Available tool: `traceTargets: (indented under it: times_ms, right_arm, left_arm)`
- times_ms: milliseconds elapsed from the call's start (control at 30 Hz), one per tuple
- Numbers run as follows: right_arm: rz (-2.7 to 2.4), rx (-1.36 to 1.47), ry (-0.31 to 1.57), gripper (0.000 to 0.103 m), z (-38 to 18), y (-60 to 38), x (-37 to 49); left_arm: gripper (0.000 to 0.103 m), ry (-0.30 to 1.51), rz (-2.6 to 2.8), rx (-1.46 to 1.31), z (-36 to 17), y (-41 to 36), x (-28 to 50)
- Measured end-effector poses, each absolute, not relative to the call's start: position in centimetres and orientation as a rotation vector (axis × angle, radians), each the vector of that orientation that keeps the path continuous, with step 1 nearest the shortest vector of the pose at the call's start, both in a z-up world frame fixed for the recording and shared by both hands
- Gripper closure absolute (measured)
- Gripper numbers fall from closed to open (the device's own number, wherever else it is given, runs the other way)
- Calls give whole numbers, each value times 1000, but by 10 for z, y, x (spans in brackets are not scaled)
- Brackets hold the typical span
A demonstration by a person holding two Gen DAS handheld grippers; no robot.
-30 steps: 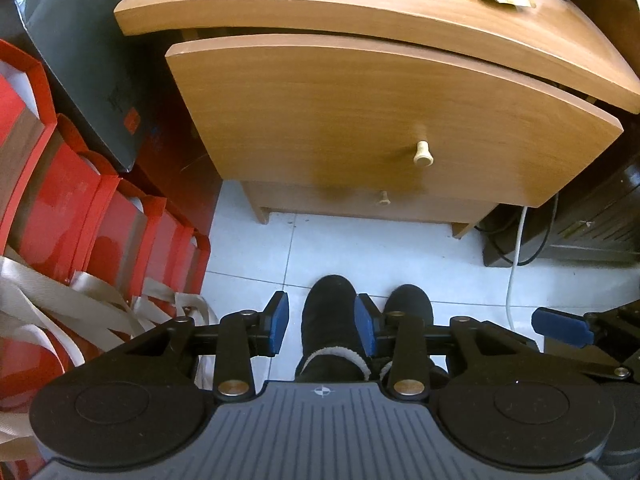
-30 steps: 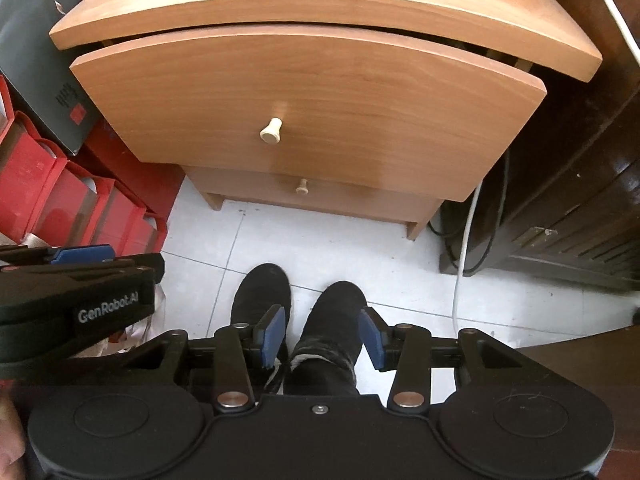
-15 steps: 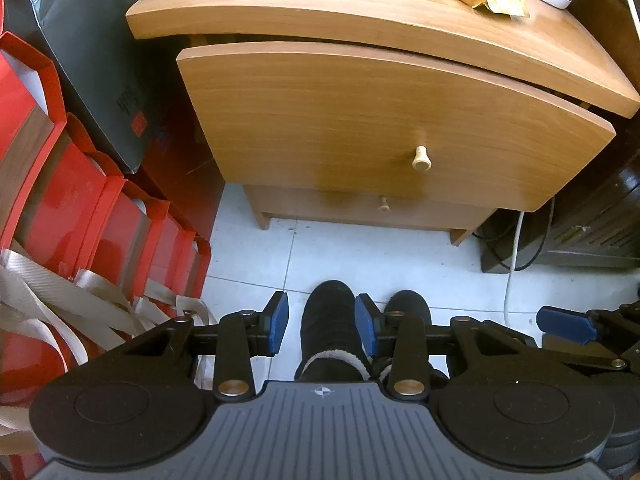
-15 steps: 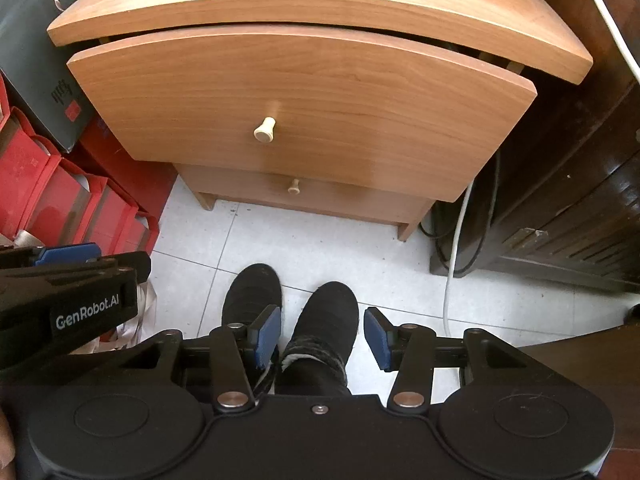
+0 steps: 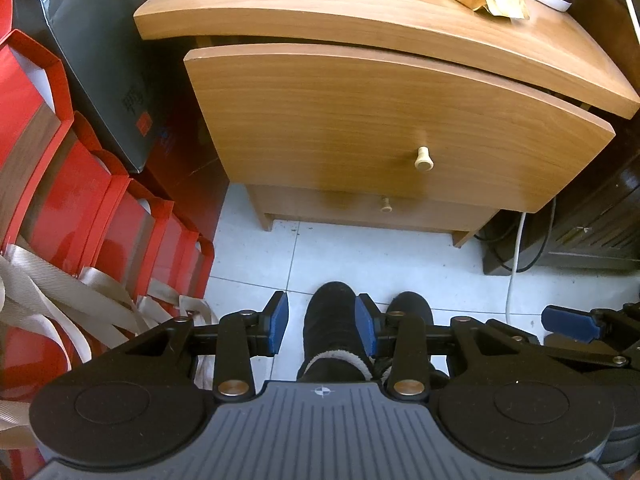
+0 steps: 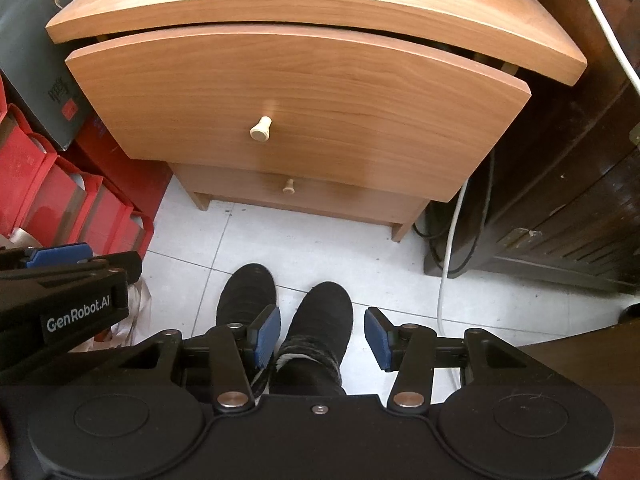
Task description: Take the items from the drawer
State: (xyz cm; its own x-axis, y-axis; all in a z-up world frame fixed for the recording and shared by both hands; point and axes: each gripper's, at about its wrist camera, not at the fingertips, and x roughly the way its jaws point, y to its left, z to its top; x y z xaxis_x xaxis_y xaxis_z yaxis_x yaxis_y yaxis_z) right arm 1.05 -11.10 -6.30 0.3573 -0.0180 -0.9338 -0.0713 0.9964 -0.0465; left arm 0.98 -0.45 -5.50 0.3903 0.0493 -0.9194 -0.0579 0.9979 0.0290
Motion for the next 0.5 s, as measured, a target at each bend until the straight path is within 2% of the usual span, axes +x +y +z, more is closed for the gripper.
traceTargets:
  times_ms: [500]
  right_arm:
    - [42,-79,1211,58,-63,-112,11]
  left_arm:
    - [64,1177,64,-9,-57,-5,12]
